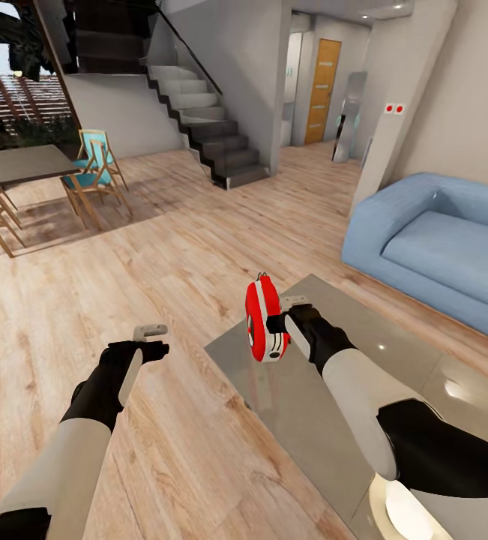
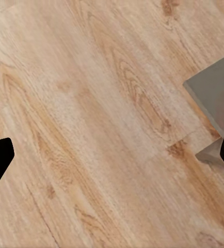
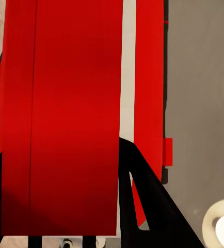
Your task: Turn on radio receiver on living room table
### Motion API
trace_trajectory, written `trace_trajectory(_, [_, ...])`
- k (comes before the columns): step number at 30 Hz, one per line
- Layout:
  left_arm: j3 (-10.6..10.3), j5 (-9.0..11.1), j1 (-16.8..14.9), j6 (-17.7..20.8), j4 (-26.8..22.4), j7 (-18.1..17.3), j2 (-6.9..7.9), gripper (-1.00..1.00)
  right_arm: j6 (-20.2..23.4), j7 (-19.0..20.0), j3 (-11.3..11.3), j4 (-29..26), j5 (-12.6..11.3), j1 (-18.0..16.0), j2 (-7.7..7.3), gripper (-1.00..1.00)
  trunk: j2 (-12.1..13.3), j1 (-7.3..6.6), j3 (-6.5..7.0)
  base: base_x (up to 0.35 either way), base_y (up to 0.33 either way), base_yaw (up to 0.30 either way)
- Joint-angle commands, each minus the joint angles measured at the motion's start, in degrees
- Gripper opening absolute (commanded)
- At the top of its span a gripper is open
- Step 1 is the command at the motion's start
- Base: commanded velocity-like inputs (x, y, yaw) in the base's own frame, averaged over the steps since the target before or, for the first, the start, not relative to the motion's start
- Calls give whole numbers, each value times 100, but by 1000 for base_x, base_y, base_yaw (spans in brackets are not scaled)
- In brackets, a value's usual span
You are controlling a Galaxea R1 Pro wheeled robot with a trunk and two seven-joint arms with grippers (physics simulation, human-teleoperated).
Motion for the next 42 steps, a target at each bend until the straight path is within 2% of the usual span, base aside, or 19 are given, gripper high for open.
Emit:
trace_trajectory(1, [0,0,0,0,-1,0,0,100,0,-2,0,-3,6,-1,0,-100,0,0,8,0,0,0])
trace_trajectory(28, [0,-1,0,0,-13,2,-3,100,-9,-10,0,-12,12,-1,0,-100,0,0,31,0,0,0])
trace_trajectory(42, [0,-1,0,0,-13,-3,-1,100,-9,-10,0,-12,12,-1,0,-100,0,0,147,0,0,0])
